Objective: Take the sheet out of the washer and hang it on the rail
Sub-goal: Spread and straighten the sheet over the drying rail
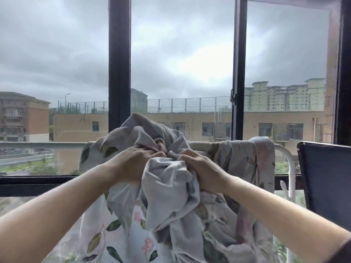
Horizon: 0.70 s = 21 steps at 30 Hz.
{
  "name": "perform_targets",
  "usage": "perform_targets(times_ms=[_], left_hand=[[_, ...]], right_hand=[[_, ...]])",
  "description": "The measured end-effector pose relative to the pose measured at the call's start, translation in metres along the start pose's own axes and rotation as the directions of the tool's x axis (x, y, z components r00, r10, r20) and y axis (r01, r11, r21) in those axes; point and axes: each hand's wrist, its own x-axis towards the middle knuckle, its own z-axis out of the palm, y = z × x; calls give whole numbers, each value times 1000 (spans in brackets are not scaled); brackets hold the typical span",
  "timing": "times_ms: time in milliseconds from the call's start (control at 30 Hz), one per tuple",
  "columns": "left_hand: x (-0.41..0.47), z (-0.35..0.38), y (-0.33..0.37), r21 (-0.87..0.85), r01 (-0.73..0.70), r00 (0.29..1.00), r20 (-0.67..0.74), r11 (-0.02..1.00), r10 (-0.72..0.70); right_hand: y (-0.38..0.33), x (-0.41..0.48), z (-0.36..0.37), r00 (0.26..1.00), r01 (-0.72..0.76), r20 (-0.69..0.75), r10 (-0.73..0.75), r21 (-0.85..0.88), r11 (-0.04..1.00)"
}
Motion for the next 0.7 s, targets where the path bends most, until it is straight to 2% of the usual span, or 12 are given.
perform_targets(times_ms=[100, 167, 233, 267, 333, 400, 433, 500, 567, 600, 700], left_hand=[[-12, 17, -7, 97, 39, 994, 103, 995, -49], [-20, 21, -5, 189, 4, 1000, 6, 982, -6], [-26, 26, -7, 331, 53, 991, -136, 942, -8], [-27, 29, -10, 339, 123, 983, -172, 933, -67], [-30, 34, -13, 281, 258, 963, -150, 925, -223], [-34, 43, -12, 148, 226, 969, -135, 963, -207], [-33, 41, -5, 65, 211, 974, -102, 975, -204], [-32, 38, 3, -55, 253, 964, 96, 966, -247], [-34, 43, 5, -102, 329, 895, 349, 939, -276], [-35, 44, 3, -128, 363, 860, 427, 923, -279], [-40, 54, -9, -265, 467, 813, 505, 844, -291]], right_hand=[[-2, -7, 3, 997, -61, 37, 61, 18, 998], [-5, -11, 4, 979, -174, 124, 162, 89, 981], [-9, -14, 1, 929, -311, 250, 272, 132, 941], [-14, -15, -2, 907, -348, 302, 293, 147, 926], [-20, -13, -3, 894, -361, 344, 286, 176, 916], [-26, -10, -2, 897, -362, 334, 289, 180, 915], [-27, -9, 1, 902, -356, 323, 288, 177, 918], [-27, -11, 9, 909, -337, 308, 281, 147, 930], [-25, -16, 14, 912, -345, 289, 293, 149, 927], [-26, -17, 13, 913, -361, 267, 310, 169, 917], [-22, -23, 12, 911, -397, 215, 352, 229, 889]])
